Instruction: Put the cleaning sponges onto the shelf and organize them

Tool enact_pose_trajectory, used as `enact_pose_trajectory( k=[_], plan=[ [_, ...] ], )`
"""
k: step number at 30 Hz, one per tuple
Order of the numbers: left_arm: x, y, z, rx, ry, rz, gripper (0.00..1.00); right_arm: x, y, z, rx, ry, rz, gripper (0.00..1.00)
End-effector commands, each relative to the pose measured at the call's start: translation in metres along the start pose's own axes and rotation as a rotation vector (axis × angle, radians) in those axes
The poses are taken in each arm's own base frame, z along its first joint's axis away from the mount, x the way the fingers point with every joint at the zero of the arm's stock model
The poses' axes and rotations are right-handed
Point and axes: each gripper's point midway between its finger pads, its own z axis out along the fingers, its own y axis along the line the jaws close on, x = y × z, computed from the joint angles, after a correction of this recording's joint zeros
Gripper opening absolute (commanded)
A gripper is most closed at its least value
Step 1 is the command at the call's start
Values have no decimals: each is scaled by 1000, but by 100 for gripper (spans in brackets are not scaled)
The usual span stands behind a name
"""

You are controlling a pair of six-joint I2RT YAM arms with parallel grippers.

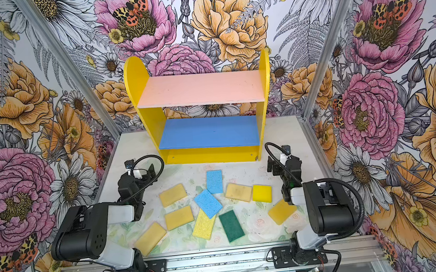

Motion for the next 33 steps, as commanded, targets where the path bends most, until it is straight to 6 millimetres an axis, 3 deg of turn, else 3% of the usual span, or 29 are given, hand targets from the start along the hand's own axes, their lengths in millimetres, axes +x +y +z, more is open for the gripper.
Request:
enact_pose_trajectory(
  k=[1, 25, 29, 33],
  plan=[
    [-5, -3, 2, 16, -16, 6, 99, -14, -1, 3, 3, -43, 14, 100],
    [-5, 0, 2, 6, -14, -2, 99, -14, -1, 3, 5, -40, 14, 99],
    [-11, 14, 0, -84, -23, -26, 99, -15, -3, 1, 18, -51, 21, 97],
    [-28, 29, -12, -191, -34, -44, 99, -30, -6, -9, 38, -70, 26, 96]
  ],
)
